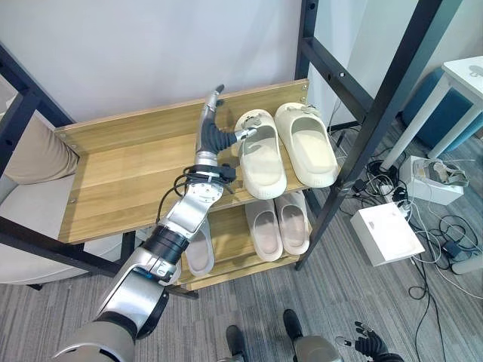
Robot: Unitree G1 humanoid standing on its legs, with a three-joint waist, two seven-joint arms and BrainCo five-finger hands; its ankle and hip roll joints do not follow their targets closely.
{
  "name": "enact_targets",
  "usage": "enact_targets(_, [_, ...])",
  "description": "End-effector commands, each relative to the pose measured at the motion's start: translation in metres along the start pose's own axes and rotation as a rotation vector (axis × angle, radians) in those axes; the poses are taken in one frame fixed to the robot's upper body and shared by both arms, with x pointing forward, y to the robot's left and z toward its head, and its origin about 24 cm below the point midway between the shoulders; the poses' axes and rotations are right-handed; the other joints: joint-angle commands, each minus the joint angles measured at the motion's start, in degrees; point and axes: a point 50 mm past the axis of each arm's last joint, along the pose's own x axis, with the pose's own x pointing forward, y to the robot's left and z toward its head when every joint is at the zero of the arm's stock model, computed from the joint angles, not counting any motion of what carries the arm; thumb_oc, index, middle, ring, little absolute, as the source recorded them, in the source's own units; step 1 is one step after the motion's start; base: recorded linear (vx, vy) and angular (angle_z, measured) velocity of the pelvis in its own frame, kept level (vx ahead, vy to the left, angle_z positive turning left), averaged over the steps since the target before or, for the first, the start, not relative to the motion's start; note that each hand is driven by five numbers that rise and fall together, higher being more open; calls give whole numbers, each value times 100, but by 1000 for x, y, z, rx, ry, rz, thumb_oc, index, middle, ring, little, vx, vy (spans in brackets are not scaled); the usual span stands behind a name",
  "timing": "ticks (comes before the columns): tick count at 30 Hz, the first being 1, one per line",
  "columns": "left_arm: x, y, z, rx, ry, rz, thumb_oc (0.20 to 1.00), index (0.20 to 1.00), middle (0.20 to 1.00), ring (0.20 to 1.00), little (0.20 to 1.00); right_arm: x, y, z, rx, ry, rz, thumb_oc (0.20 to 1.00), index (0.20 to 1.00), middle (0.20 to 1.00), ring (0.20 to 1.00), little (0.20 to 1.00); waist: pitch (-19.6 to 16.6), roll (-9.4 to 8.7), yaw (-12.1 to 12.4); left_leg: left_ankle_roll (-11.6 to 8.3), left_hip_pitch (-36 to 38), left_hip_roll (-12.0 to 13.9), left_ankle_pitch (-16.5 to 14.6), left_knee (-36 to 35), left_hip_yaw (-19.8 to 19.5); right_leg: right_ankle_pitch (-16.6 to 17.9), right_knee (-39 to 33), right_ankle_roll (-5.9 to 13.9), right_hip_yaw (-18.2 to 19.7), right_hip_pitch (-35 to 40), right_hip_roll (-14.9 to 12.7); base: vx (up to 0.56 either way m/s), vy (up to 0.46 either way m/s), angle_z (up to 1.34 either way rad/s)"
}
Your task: Arrange the slippers neatly on the shoe rack.
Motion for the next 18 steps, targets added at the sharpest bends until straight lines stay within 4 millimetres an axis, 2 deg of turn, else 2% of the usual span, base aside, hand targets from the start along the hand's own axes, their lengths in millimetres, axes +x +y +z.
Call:
enact_targets(1, [8, 24, 22, -81, -134, 24, 1000, 1000, 1000, 1000, 1000, 0, 2, 0, 52, -15, -19, 1000, 1000, 1000, 1000, 1000, -19, -130, 143, -474, 304, 327, -236, -4, -226, -553, 1, 305, -155, 205, -128, -22, -4, 8])
enact_targets(3, [-10, 28, 20, -196, -121, -6, 1000, 1000, 1000, 1000, 1000, 0, 3, -1, 64, -7, -19, 1000, 1000, 1000, 1000, 1000, -10, -135, 217, -460, 295, 325, -234, -4, -249, -556, 1, 295, -179, 207, -124, 0, 0, 0])
enact_targets(5, [-17, 28, 17, -249, -104, -16, 1000, 1000, 1000, 1000, 1000, 0, 3, -2, 66, -3, -21, 1000, 1000, 1000, 1000, 1000, -16, -136, 238, -457, 292, 323, -231, -4, -259, -552, 1, 292, -182, 203, -121, -18, -1, 9])
enact_targets(6, [-29, 28, 12, -359, -61, -34, 1000, 1000, 1000, 1000, 1000, -1, 3, -4, 67, 6, -23, 1000, 1000, 1000, 1000, 1000, -2, -140, 280, -449, 288, 320, -225, -4, -272, -545, 1, 286, -188, 206, -120, -19, -2, 8])
enact_targets(7, [-30, 28, 12, -359, -60, -34, 1000, 1000, 1000, 1000, 1000, -1, 3, -4, 66, 7, -22, 1000, 1000, 1000, 1000, 1000, -7, -139, 278, -449, 289, 321, -226, -4, -272, -546, 1, 286, -187, 207, -120, -24, 3, 5])
enact_targets(9, [-44, 20, 9, -484, -6, -99, 1000, 1000, 1000, 1000, 1000, -1, 3, -5, 70, 14, -25, 1000, 1000, 1000, 1000, 1000, 3, -134, 319, -437, 289, 322, -218, -4, -281, -549, 1, 281, -198, 221, -120, -9, 4, 2])
enact_targets(11, [-51, 13, 7, -529, 27, -162, 1000, 1000, 1000, 1000, 1000, -1, 3, -7, 70, 21, -23, 1000, 1000, 1000, 1000, 1000, 0, -130, 329, -430, 296, 317, -216, -4, -288, -552, 1, 281, -207, 234, -118, 0, 0, 0])
enact_targets(12, [-52, 13, 7, -529, 27, -162, 1000, 1000, 1000, 1000, 1000, -2, 3, -7, 70, 21, -23, 1000, 1000, 1000, 1000, 1000, -1, -131, 331, -430, 297, 317, -217, -4, -288, -553, 1, 281, -207, 234, -118, 0, 0, 0])
enact_targets(18, [-46, -16, 8, -499, 53, -291, 1000, 1000, 1000, 1000, 1000, -1, 3, -5, 68, 22, -13, 1000, 1000, 1000, 1000, 1000, -9, -155, 281, -414, 307, 319, -225, -4, -278, -531, 1, 293, -186, 229, -124, 0, 0, 0])
